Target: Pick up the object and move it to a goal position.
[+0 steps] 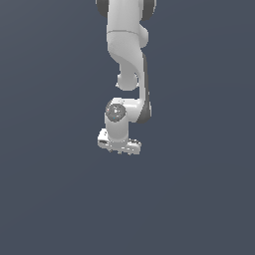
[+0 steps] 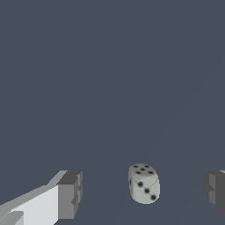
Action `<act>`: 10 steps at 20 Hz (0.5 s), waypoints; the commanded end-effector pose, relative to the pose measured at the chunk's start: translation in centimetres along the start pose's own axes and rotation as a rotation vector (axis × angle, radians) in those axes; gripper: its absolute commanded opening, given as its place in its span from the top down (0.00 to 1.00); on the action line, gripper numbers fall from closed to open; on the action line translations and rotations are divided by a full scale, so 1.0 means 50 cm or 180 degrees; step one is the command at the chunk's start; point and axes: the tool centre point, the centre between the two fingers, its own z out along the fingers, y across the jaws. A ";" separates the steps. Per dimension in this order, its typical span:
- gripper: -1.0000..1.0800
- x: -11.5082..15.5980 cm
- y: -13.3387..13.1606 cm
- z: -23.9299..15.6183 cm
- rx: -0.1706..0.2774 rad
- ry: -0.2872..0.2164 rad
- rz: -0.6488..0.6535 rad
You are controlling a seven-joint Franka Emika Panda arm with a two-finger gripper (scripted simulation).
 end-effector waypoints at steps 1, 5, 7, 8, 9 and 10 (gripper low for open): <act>0.04 0.002 0.000 0.010 0.0001 0.0005 0.0001; 1.00 0.002 -0.001 0.012 0.0001 0.0005 0.0001; 1.00 0.002 -0.001 0.012 0.0001 0.0005 0.0001; 1.00 0.002 -0.001 0.012 0.0001 0.0005 0.0001; 1.00 0.002 -0.001 0.012 0.0001 0.0005 0.0001; 1.00 0.002 -0.001 0.012 0.0001 0.0005 0.0001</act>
